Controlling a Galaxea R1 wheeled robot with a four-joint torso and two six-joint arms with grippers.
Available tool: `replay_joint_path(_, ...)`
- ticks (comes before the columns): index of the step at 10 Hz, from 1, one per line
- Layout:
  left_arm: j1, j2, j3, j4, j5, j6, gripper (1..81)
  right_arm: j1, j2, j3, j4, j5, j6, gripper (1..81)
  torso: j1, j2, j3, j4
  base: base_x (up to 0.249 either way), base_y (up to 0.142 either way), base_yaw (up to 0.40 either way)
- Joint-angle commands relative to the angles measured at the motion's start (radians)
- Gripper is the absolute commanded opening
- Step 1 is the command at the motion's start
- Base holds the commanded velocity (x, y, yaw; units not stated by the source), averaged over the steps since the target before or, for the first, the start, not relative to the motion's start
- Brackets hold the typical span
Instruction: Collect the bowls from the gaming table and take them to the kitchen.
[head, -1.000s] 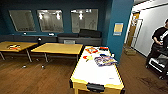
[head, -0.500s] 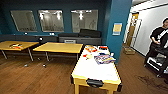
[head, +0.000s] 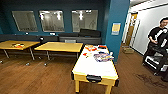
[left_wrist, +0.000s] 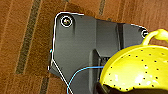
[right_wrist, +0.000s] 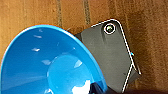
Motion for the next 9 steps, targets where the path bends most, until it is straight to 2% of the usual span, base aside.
replay_joint_path(1, -0.05, -0.023, 0.007, 0.01, 0.04, 0.009, 1.0, 0.051, -0.023, 0.003, -0.018, -0.047, -0.002, 1.0, 0.0, 0.0, 0.0, 0.0, -0.146, 0.0, 0.0)
replay_joint_path(4, -0.05, -0.02, -0.017, 0.01, -0.001, 0.009, 1.0, 0.052, -0.006, -0.014, -0.026, -0.06, -0.002, 1.0, -0.001, 0.0, 0.0, 0.0, -0.072, 0.0, 0.0)
replay_joint_path(9, -0.05, -0.008, -0.048, 0.007, -0.001, 0.007, 1.0, 0.06, 0.005, -0.02, -0.031, -0.073, -0.002, 1.0, -0.002, -0.001, 0.0, 0.0, 0.0, 0.0, 0.0)
